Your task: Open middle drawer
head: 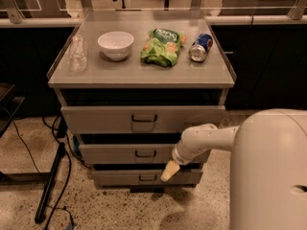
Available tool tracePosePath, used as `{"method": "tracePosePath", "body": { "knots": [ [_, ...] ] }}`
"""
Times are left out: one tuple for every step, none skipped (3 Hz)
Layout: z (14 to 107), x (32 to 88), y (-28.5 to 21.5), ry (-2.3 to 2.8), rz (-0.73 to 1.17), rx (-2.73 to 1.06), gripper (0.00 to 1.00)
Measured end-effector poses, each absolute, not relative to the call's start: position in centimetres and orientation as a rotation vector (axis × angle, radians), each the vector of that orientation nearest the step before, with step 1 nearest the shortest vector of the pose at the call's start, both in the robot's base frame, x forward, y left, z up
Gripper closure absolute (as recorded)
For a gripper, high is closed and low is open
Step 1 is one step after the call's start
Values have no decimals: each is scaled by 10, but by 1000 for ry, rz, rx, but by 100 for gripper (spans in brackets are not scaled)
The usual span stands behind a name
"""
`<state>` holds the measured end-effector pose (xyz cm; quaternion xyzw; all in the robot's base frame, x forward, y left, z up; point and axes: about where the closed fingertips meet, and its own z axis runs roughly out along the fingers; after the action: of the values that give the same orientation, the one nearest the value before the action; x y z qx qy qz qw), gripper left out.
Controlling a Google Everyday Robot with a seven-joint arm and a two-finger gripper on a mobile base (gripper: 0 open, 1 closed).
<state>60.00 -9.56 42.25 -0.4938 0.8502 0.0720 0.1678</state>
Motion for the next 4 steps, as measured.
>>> {"method": "tracePosePath", "body": {
  "knots": [
    [421, 606, -94, 2414, 193, -1418, 0],
    [437, 611, -99, 2397, 195, -1416, 0],
    [428, 613, -96, 2396, 191, -1437, 0],
    [416, 623, -94, 2397, 179, -1459, 0]
  ]
}}
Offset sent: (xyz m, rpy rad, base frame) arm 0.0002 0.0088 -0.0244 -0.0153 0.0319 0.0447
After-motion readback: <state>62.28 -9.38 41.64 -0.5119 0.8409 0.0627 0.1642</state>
